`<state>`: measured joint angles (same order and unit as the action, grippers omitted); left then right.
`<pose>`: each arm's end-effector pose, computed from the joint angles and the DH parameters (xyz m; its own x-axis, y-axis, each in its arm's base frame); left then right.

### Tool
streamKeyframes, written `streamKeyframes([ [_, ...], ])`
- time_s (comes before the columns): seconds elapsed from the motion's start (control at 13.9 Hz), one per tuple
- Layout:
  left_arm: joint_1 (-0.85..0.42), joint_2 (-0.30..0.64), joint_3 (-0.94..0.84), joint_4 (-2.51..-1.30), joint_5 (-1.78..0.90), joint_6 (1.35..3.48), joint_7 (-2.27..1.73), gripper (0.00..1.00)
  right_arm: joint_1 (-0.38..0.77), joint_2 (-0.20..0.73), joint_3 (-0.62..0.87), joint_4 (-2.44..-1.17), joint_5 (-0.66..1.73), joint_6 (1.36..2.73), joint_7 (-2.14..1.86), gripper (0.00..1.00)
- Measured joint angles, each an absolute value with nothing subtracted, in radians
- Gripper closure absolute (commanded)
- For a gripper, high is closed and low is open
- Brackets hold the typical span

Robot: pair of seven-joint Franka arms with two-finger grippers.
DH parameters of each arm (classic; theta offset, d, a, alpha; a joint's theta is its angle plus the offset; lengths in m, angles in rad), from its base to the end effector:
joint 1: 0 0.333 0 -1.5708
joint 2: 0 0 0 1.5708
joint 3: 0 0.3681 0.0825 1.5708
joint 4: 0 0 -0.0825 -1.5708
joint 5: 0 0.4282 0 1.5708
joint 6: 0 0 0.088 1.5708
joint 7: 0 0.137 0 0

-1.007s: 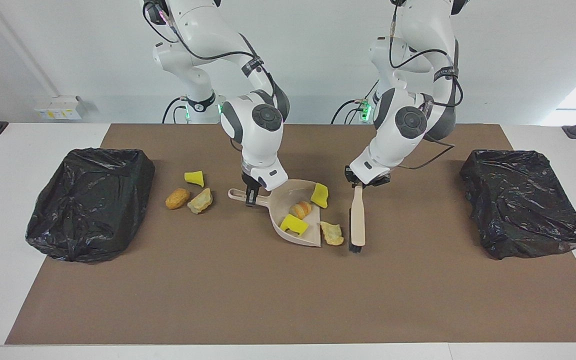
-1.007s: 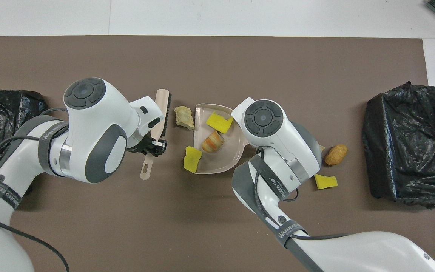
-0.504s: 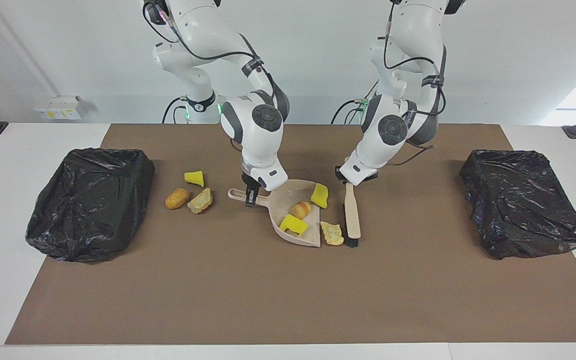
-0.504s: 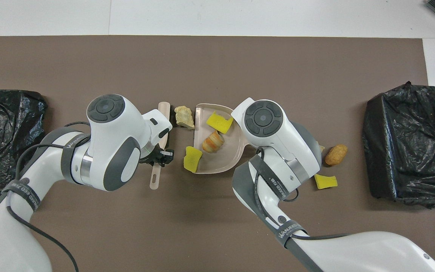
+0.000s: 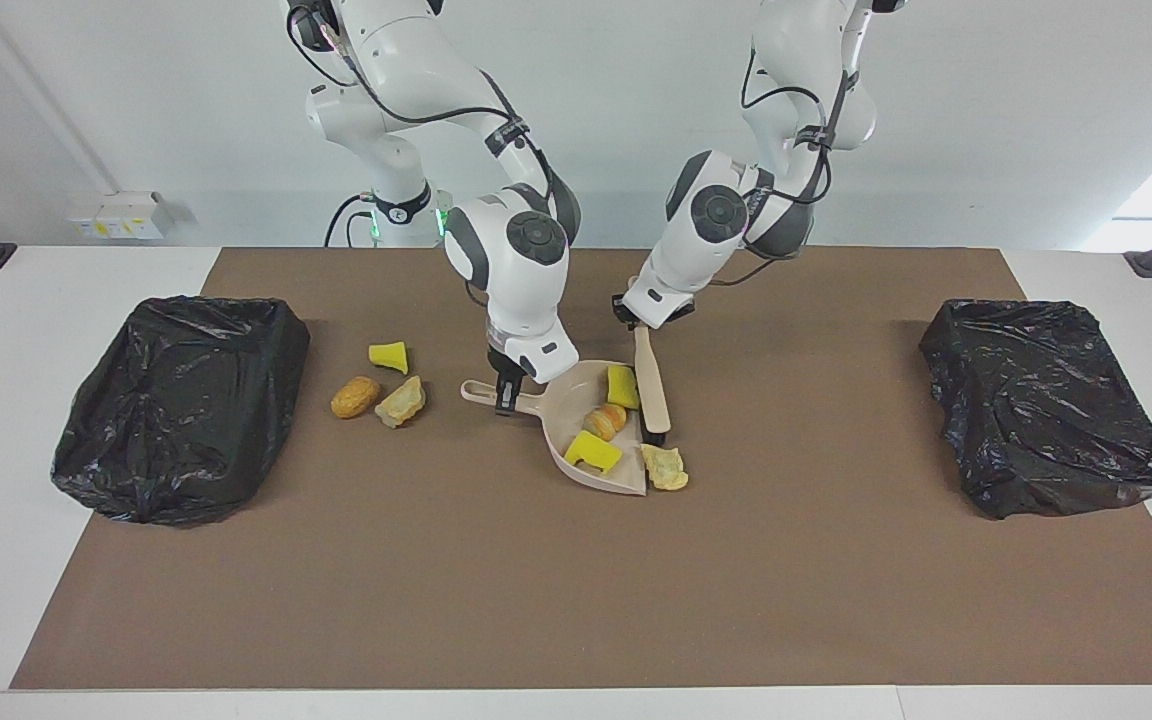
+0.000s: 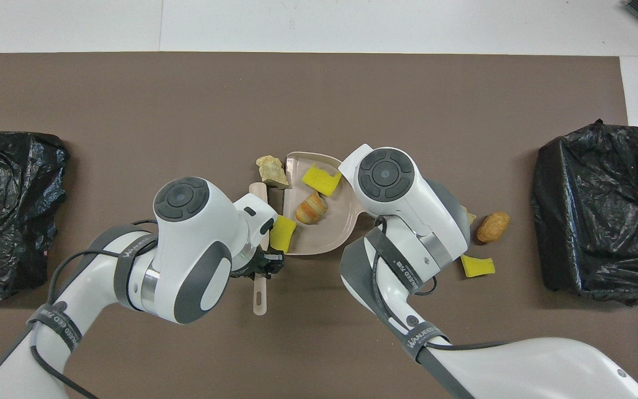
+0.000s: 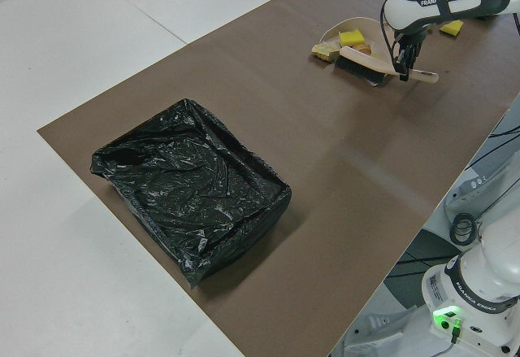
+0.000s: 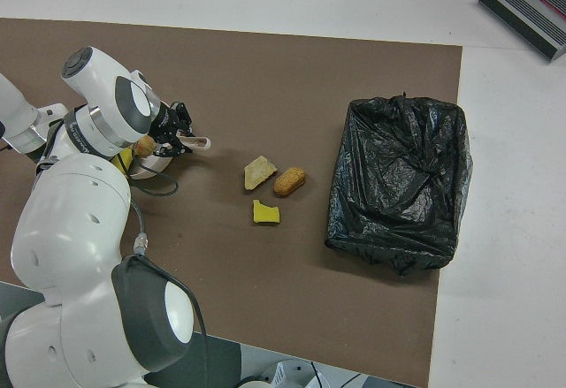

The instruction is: Sweep and dump trash in bin

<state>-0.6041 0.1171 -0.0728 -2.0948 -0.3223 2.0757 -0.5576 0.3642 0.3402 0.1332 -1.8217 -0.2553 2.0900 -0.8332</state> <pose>0.4436 -0.3873 0.3549 0.9618 0.0354 -0.2716 0.0757 -0.9874 0.1393 0.6104 0.3034 0.3425 0.1146 0.9778 -0.1752 0.9928 -0.1064 0.0555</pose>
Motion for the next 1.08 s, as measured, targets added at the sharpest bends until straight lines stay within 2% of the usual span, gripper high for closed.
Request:
streamKeyframes([
  [0.29, -0.635, 0.06, -0.063, -2.084, -0.322, 2.028, -0.58, 1.0, 0.381, 0.341, 0.139, -1.824, -0.255, 2.105, -0.809, 1.0],
  [0.5, -0.561, 0.005, -0.046, -2.036, -0.279, 1.914, -0.472, 1.0, 0.384, 0.341, 0.139, -1.824, -0.255, 2.105, -0.807, 1.0],
  [0.65, -0.473, 0.015, -0.041, -2.001, -0.226, 1.897, -0.335, 1.0, 0.384, 0.341, 0.139, -1.822, -0.255, 2.102, -0.807, 1.0],
  [0.86, -0.355, 0.108, -0.035, -1.906, -0.188, 1.883, -0.141, 1.0, 0.388, 0.341, 0.139, -1.818, -0.273, 2.082, -0.807, 1.0],
  [1.08, -0.342, 0.267, -0.043, -1.779, -0.161, 1.896, -0.112, 1.0, 0.392, 0.341, 0.141, -1.804, -0.332, 2.007, -0.806, 1.0],
])
